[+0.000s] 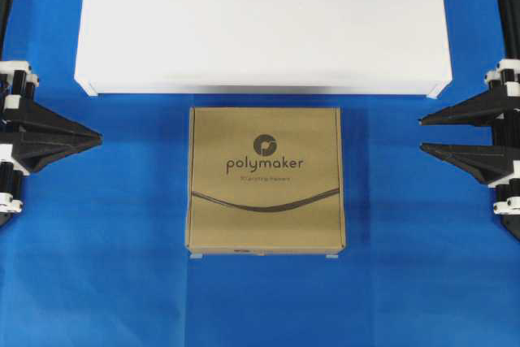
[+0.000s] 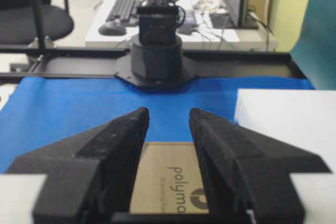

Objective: Place the cardboard box on the stand after clamping it between your arms.
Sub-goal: 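Move both grippers inward toward the left and right sides of the box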

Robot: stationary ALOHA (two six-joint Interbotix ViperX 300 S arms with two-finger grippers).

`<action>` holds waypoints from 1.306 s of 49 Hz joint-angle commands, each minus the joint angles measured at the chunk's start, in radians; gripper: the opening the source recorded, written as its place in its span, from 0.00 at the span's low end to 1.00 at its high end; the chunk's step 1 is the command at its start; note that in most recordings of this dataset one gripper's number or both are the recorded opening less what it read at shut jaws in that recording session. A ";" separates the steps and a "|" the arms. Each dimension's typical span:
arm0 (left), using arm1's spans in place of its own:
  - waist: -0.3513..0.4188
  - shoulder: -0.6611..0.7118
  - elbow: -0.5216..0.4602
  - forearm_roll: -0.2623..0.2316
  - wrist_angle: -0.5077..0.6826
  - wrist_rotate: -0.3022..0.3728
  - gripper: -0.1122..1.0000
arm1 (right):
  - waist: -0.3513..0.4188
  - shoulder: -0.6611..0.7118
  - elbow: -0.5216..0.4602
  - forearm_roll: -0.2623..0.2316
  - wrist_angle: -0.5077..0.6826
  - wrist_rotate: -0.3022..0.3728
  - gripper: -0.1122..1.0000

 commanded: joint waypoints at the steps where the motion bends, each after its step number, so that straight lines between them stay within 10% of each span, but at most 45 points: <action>1: -0.008 0.054 -0.031 0.043 0.000 -0.021 0.15 | -0.008 0.018 -0.009 0.003 -0.006 0.017 0.23; 14: -0.008 0.164 -0.097 0.043 0.075 -0.040 0.10 | -0.018 0.098 -0.075 0.048 0.285 0.080 0.12; 30: 0.000 0.307 -0.242 0.043 0.540 -0.028 0.10 | -0.040 0.276 -0.227 0.040 0.755 0.078 0.13; 53: 0.015 0.477 -0.314 0.052 0.838 -0.011 0.10 | -0.040 0.514 -0.298 0.003 0.974 0.046 0.15; 64: 0.026 0.537 -0.308 0.052 0.818 -0.003 0.19 | -0.048 0.571 -0.290 0.003 0.976 0.008 0.43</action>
